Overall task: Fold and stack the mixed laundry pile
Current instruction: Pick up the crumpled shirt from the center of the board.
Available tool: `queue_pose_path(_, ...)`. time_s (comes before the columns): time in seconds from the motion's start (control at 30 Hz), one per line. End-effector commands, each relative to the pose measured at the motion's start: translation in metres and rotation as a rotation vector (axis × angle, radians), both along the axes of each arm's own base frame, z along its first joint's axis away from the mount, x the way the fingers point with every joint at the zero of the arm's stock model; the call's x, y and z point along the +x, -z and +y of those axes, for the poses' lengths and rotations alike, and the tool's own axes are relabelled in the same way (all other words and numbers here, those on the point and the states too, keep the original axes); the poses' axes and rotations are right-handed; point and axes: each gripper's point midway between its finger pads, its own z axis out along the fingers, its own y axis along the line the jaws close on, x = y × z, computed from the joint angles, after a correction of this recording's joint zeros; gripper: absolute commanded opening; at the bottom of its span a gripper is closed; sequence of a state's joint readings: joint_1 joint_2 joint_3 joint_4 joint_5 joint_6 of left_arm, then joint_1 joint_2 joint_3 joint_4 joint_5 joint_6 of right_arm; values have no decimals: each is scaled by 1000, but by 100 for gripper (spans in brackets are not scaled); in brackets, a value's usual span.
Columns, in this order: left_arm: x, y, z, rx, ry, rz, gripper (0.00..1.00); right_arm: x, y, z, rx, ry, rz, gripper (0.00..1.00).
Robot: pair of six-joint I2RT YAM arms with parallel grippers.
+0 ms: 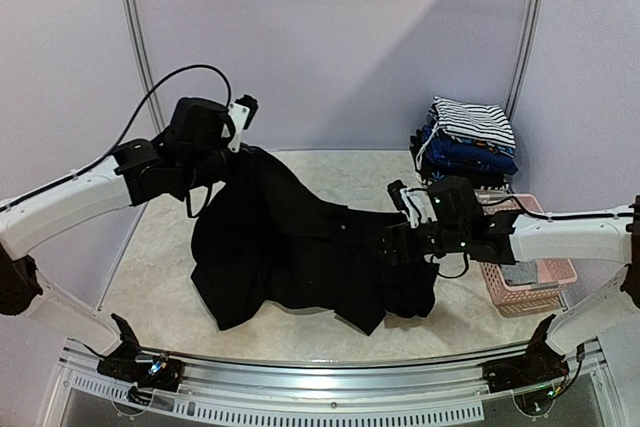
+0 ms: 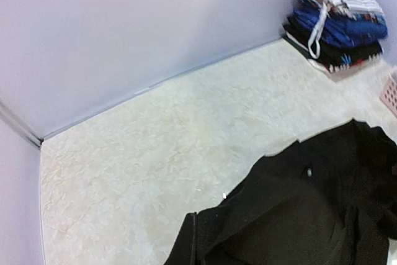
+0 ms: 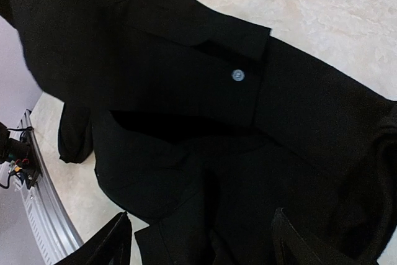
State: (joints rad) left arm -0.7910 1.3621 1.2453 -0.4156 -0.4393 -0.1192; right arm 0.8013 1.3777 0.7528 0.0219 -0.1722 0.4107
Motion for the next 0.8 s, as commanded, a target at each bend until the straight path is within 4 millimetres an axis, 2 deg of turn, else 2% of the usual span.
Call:
queue_pose_path(0.0,4,-1,35,-76,-112,-28,0,21,-8,3,-13,74,-27,78)
queue_pose_path(0.13,4,19,57,-99,-184,-14,0,36,-3,2,-74,129,-21,78)
queue_pose_path(0.27,5,36,73,-104,-239,-6,0,57,12,-17,-197,281,-6,76)
queue_pose_path(0.4,6,50,90,-90,-299,7,0,62,27,-33,-287,357,32,75)
queue_pose_path(0.53,7,57,96,-102,-303,10,0,63,45,-66,-371,457,85,73)
queue_pose_path(0.63,9,62,96,-105,-298,15,0,65,54,-84,-389,510,125,70)
queue_pose_path(0.77,11,68,93,-103,-289,25,0,67,68,-95,-426,536,171,68)
